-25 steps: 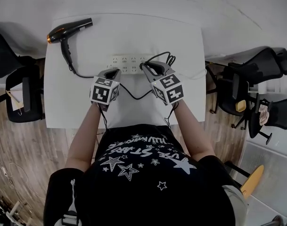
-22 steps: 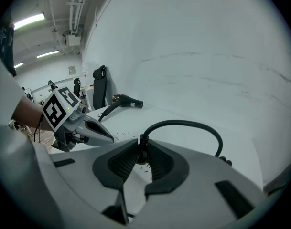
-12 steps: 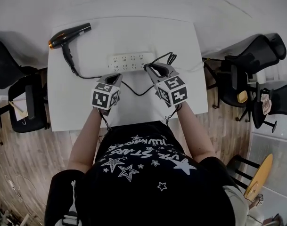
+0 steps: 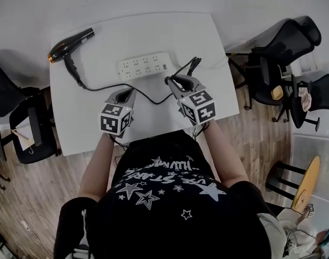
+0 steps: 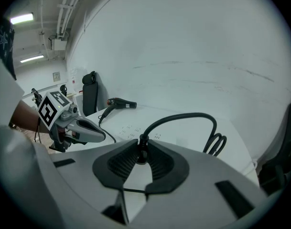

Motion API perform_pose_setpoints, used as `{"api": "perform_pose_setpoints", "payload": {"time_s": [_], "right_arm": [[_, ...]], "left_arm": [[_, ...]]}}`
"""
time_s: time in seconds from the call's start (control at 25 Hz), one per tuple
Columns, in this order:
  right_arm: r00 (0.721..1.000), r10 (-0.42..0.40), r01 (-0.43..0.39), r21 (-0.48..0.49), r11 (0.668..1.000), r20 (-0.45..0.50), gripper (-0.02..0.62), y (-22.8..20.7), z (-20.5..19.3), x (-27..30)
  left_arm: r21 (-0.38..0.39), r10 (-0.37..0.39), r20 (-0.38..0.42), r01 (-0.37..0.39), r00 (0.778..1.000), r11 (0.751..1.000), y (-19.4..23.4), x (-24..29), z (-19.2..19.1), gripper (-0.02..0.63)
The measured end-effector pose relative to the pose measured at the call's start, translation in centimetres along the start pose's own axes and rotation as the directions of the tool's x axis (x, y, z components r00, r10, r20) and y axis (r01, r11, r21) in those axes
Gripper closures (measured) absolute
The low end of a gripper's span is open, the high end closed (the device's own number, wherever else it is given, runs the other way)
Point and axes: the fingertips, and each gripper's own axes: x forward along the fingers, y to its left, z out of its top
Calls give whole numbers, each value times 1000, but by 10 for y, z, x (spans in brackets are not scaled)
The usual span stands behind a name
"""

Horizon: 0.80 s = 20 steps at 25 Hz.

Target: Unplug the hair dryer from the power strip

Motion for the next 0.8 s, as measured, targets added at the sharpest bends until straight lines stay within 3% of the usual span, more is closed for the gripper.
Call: {"api": "perform_pose_setpoints", "payload": {"time_s": [0.16,0.44,0.8], "right_arm": [[1000,9,-9,1,1000,-7,525,-3,-4,-2],[998,53,-53,3,999,20,526,3,-7,-19],[993,106,-106,6,994,42,526,6,-29,-59]], "left_arm": [[-2,-21,16,21,1000,1000,-11,-2,0,598],[-21,22,39,-21,999,1000,-32,-16,-2,598],[15,30,7,-30,1000,999,-87,-29,-21,598]]}}
